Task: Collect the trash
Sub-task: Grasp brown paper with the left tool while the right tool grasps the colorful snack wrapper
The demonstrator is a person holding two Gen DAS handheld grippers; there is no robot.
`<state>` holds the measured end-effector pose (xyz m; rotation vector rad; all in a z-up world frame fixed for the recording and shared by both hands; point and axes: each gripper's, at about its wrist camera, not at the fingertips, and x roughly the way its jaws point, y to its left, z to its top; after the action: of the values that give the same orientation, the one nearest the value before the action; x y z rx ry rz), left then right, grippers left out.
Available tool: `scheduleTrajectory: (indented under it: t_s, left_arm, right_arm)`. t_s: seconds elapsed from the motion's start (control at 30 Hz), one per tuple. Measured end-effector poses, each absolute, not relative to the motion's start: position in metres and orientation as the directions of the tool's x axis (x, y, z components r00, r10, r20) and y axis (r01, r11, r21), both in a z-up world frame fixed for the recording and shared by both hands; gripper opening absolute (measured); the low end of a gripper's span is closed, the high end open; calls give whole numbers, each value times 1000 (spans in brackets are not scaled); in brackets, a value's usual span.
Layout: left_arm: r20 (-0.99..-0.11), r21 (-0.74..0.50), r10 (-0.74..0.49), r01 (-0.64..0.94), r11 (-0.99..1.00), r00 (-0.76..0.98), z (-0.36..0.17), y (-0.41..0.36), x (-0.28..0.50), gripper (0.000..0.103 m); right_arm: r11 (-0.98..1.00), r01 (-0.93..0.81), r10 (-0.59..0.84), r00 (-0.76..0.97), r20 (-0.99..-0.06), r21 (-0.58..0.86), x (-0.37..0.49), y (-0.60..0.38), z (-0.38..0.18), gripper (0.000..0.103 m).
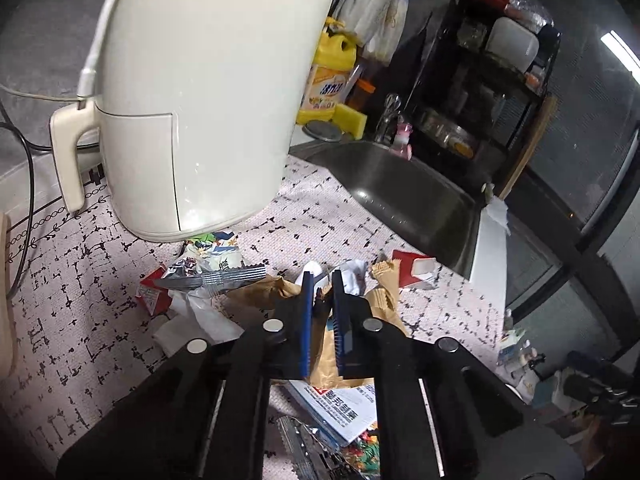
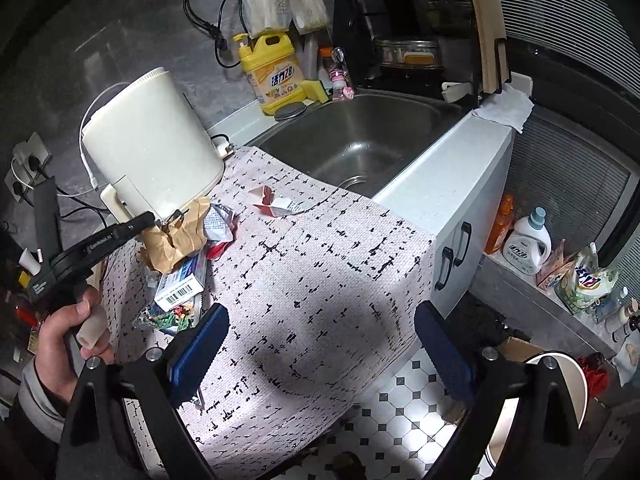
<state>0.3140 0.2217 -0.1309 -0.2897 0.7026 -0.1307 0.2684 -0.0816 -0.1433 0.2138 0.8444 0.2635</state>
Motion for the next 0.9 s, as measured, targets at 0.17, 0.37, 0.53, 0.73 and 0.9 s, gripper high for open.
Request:
scheduleTrajectory:
  t_s: [0.17, 0.37, 0.53, 0.73, 0.9]
  left_arm:
    - [-557, -357, -211, -3, 934, 804, -112, 237, 285, 8]
    - [-496, -380, -167, -40, 924, 852, -92, 254, 247, 8]
    - [-480, -387, -100, -108, 916, 872, -88, 273, 211, 8]
    - [-503, -396, -9, -221, 891, 864, -93, 301, 167, 8]
    - [-537, -383, 71, -318, 867, 840, -95, 318, 132, 8]
  right_arm:
    - [934, -216, 356, 602, -715, 284, 276, -62, -146, 91]
    - [902, -314, 425, 534, -730, 296, 282, -29, -152, 83]
    - [858, -390, 495, 449, -744, 335, 287, 1, -162, 71]
    - [818, -407, 552, 355, -755, 406, 301, 32, -182, 66]
    - [784, -362, 605, 265, -751, 504, 317, 48, -199, 66]
